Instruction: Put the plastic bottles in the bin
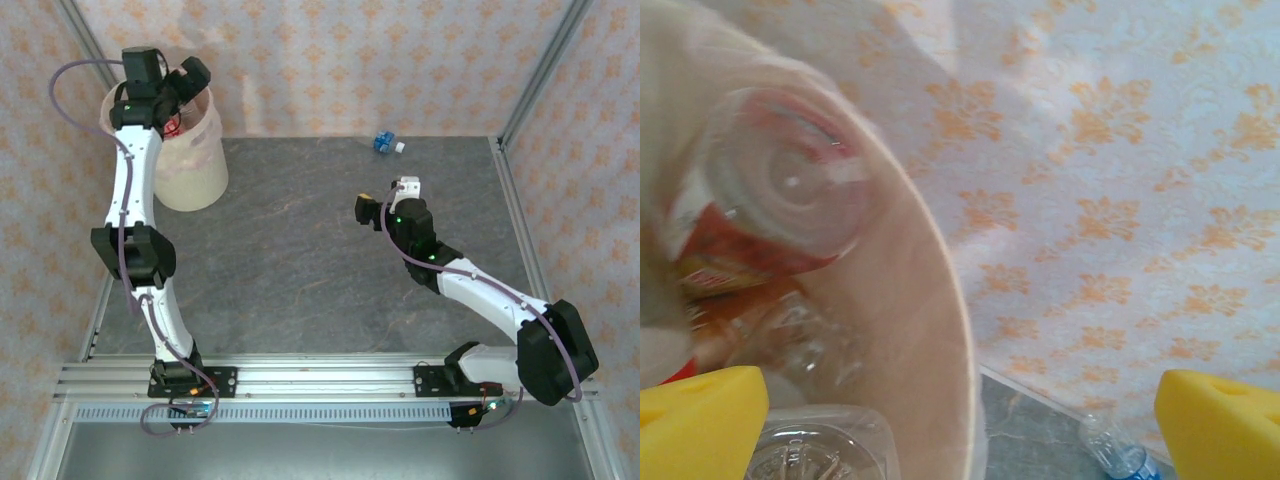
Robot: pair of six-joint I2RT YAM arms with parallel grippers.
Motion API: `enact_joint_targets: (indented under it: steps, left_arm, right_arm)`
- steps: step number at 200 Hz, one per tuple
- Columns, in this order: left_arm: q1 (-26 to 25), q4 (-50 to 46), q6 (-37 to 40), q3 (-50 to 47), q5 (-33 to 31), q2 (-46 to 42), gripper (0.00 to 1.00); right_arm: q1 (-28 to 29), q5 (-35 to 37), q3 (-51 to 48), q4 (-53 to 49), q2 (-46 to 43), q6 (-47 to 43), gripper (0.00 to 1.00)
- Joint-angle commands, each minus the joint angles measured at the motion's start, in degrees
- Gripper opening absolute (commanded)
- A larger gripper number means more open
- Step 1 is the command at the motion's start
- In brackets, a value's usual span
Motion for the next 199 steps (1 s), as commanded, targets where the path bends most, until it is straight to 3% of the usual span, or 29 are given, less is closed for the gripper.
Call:
enact_joint_targets:
  steps: [1, 40, 65, 89, 142, 199]
  left_arm:
    - [-1.16, -6.37, -2.44, 3.42, 3.98, 5.27, 1.00]
    - [-1.04, -8.32, -1.62, 9.66, 2.95, 8.47, 1.00]
    - [-0.33, -8.70, 0.58, 14.35, 1.08, 6.40, 1.00]
    - [-0.25, -8.98, 3.64, 14.62, 1.50, 1.56, 1.00]
    - [-1.74, -2.62, 5.29, -6.12, 5.31, -14.57, 1.00]
    - [-4.21, 13.55, 1.46, -30.40, 13.54, -29.64, 1.00]
  right_arm:
    - [-0.31, 1.01, 0.32, -1.31, 0.46, 0.35, 0.99]
    - [-0.38, 1.09, 0.24, -1.66, 0.15, 0.33, 0.99]
    - [-1.22, 0.12, 0.73, -2.67, 0.27, 1.46, 0.99]
    - [-5.53, -5.05, 2.67, -4.82, 1.49, 4.51, 0.99]
    - [-13.28, -12.58, 15.74, -17.87, 11.16, -10.79, 0.99]
    - [-19.55, -22.11, 36.42, -30.05, 27.79, -25.07, 0.99]
